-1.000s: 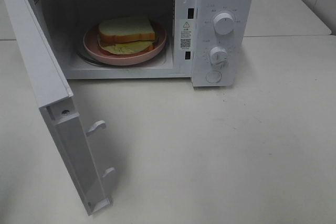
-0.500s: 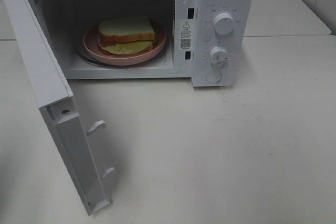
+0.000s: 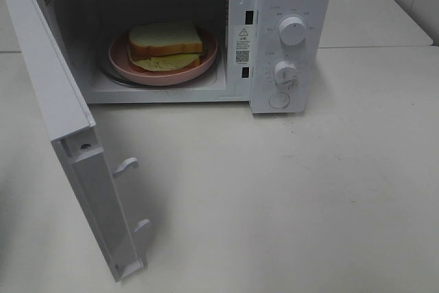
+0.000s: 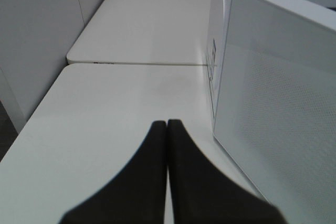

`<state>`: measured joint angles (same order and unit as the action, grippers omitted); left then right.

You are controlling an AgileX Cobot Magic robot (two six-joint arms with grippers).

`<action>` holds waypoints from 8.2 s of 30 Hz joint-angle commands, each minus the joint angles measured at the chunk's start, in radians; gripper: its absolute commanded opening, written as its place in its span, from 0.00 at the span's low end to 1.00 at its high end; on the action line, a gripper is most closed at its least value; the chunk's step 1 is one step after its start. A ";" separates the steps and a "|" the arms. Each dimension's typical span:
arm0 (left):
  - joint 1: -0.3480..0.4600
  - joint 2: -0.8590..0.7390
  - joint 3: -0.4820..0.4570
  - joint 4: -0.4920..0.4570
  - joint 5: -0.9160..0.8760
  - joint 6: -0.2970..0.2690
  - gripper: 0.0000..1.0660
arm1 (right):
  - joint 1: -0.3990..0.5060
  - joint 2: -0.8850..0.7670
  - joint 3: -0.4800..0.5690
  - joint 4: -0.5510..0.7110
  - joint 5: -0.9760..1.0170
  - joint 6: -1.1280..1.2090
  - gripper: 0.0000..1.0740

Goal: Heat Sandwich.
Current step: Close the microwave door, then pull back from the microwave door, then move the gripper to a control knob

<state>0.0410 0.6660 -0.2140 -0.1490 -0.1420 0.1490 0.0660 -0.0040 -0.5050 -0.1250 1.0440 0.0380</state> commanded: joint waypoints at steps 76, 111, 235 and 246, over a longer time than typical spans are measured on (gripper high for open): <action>-0.693 0.752 -0.174 -0.201 -0.682 0.032 0.00 | -0.005 -0.027 0.001 0.001 -0.009 0.007 0.71; -0.889 1.139 -0.657 -0.483 -0.673 0.196 0.00 | -0.005 -0.027 0.001 0.001 -0.009 0.007 0.71; -0.109 0.425 -0.733 0.050 1.209 -0.113 0.95 | -0.005 -0.027 0.001 0.001 -0.009 0.007 0.71; -0.102 0.136 -0.501 0.065 1.229 -0.070 0.95 | -0.005 -0.027 0.001 0.001 -0.009 0.007 0.71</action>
<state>-0.0620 0.8450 -0.7400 -0.0820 1.0730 0.0660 0.0660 -0.0040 -0.5050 -0.1250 1.0440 0.0380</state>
